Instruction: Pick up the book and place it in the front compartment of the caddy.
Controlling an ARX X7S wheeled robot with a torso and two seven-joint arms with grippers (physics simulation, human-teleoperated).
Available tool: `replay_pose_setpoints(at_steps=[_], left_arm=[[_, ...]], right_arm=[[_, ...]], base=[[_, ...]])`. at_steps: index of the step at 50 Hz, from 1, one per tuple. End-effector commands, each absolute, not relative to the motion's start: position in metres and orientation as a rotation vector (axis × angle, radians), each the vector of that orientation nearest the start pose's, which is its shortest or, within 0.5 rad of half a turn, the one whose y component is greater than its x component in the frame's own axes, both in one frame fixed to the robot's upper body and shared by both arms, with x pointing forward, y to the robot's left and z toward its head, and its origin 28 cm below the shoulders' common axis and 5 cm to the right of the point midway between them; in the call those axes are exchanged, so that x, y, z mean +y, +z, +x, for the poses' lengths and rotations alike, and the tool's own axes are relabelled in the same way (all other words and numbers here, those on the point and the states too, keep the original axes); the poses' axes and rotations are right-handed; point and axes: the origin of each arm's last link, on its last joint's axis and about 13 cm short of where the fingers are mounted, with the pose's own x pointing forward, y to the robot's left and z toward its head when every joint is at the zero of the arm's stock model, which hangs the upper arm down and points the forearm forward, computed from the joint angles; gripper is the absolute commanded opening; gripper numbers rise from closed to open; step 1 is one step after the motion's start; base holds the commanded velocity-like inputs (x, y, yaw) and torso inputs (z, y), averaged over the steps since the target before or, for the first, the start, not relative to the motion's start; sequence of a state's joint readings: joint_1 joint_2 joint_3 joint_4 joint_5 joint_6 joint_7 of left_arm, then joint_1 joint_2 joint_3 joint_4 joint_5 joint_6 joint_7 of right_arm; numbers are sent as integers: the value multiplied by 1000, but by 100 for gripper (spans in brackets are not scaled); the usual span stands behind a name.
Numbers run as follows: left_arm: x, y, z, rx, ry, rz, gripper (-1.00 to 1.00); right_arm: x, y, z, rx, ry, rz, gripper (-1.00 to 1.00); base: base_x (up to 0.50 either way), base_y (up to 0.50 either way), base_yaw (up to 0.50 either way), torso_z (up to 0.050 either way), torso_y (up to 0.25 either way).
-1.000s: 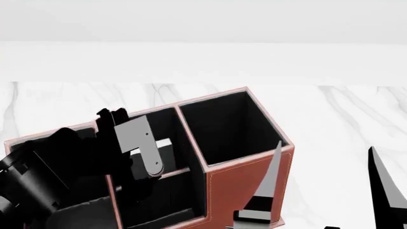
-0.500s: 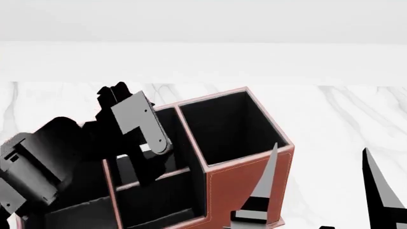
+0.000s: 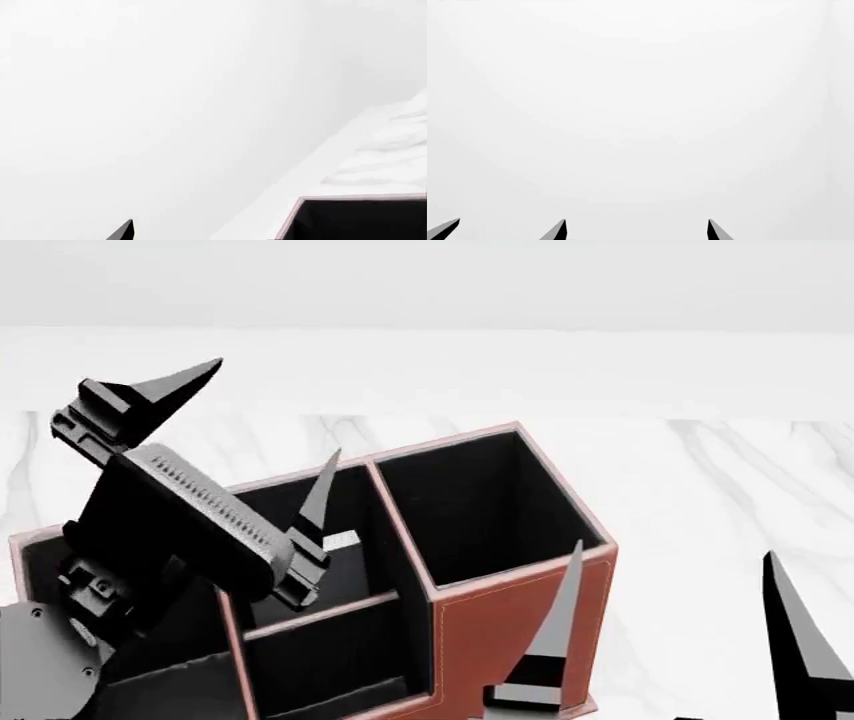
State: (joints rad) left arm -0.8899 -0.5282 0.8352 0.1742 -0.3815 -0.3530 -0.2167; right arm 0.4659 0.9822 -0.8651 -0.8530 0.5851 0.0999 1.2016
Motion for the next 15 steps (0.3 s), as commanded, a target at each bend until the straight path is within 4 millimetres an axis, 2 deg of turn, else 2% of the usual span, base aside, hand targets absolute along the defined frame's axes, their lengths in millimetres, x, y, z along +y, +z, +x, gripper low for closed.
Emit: replay_pose_setpoints(at_steps=[1,15], left_arm=[[200,184,260,-467,-274,410,100],[211,178,220,-551,-214,349,100]], right_arm=[[-103,174,159,-420,-88,-64,100],[-103,182,153,-445,-93,-61,100]], base=[[0,0,0,0,0],[0,0,0,0,0]])
